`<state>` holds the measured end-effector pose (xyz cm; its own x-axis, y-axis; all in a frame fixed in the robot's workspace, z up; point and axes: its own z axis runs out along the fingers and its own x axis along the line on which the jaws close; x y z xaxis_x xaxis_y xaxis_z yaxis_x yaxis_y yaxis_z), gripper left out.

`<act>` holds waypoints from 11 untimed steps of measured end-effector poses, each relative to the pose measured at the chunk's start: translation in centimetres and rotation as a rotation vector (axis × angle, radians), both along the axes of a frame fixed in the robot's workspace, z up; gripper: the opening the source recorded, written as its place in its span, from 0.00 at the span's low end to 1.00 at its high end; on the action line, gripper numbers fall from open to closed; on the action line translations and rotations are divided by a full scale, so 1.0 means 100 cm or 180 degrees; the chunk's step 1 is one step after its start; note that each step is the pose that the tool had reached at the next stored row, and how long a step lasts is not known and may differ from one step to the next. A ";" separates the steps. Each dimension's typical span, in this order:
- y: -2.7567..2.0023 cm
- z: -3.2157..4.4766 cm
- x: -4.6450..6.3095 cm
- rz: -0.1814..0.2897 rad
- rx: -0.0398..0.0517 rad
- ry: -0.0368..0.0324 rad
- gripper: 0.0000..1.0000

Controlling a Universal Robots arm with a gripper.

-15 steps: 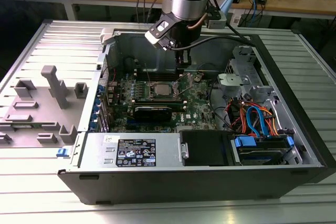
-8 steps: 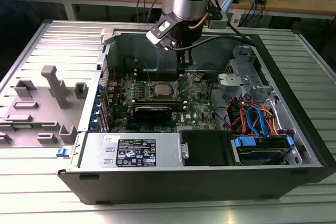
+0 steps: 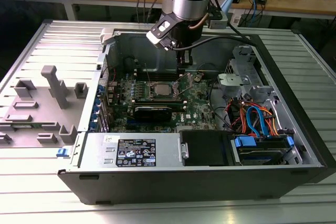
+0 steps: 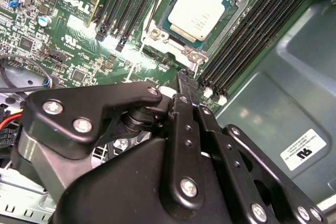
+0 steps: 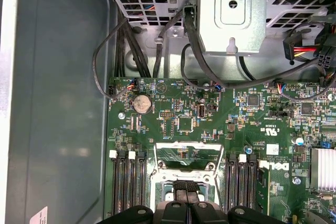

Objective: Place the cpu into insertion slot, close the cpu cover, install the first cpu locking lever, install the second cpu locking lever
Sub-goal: 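Close the cpu cover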

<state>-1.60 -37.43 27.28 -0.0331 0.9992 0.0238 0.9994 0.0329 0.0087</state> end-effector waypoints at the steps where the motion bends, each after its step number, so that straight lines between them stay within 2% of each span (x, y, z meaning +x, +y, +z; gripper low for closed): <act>1: 0.0000 0.0000 0.000 0.0001 0.0000 0.0000 0.11; 11: 0.0000 0.0000 0.019 0.0000 0.0000 0.0000 0.11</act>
<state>0.34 -37.42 27.28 -0.0333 0.9992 0.0238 0.9994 0.0331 0.0088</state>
